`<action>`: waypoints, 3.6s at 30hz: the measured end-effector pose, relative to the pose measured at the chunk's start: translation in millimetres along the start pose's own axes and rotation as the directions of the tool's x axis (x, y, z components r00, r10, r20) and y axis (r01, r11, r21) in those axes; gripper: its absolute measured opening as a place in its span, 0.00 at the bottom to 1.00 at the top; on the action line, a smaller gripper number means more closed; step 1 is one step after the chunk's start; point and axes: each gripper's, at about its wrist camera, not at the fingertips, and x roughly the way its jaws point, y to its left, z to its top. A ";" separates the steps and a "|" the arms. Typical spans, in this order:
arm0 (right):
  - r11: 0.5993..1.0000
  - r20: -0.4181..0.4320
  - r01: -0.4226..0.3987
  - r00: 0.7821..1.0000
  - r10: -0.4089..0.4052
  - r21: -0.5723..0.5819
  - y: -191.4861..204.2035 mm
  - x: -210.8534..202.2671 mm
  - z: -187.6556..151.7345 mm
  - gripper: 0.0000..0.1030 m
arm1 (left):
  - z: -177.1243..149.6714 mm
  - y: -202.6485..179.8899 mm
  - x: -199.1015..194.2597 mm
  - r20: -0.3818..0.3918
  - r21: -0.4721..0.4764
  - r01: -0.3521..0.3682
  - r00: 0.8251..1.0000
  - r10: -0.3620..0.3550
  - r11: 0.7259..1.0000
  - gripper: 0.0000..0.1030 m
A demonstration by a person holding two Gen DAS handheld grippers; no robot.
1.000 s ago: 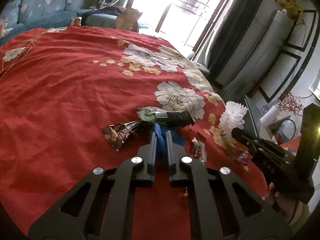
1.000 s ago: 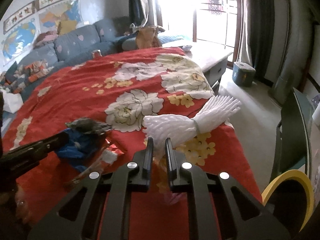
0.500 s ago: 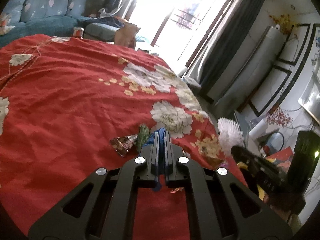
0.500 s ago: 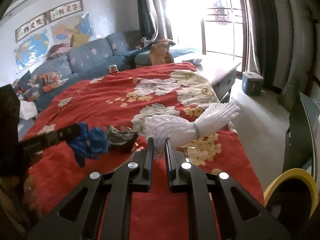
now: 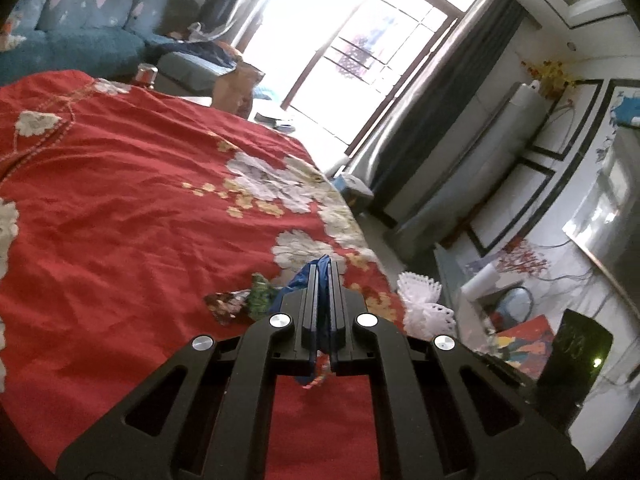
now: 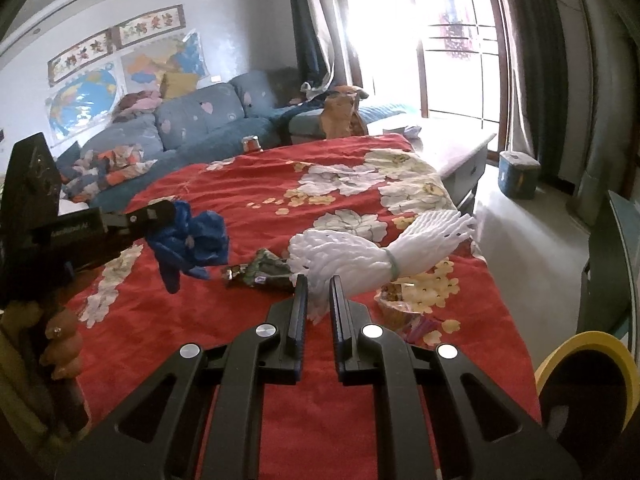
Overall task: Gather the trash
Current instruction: 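Carry the blue plastic and white pleated paper over the yellow-rimmed bin with both tools, then open both tools to drop the blue plastic and white paper into the bin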
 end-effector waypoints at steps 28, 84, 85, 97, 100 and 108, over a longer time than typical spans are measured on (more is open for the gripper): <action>0.985 0.100 0.112 0.987 -0.125 0.133 -56.7 -73.2 -5.4 0.11 | -33.8 -78.8 7.7 -0.124 0.118 0.160 0.982 -0.145 0.980 0.01; 0.853 0.051 0.259 0.948 -0.315 0.453 -215.3 -161.4 -88.3 0.11 | -161.7 -271.2 111.6 -0.420 0.466 0.392 0.887 -0.192 0.793 0.01; 0.852 0.048 0.257 0.949 -0.312 0.457 -217.4 -161.5 -89.1 0.11 | -163.7 -272.1 114.7 -0.425 0.464 0.395 0.885 -0.192 0.793 0.01; 0.829 0.020 0.238 0.958 -0.287 0.506 -239.8 -156.7 -101.3 0.11 | -187.8 -276.2 145.4 -0.469 0.475 0.403 0.868 -0.162 0.782 0.01; 0.826 0.014 0.231 0.961 -0.277 0.515 -243.5 -154.0 -103.9 0.13 | -194.6 -275.9 154.3 -0.486 0.478 0.407 0.861 -0.151 0.778 0.01; 0.807 0.013 0.239 0.956 -0.292 0.540 -251.1 -155.4 -107.2 0.25 | -205.5 -277.7 173.9 -0.516 0.481 0.413 0.846 -0.132 0.773 0.07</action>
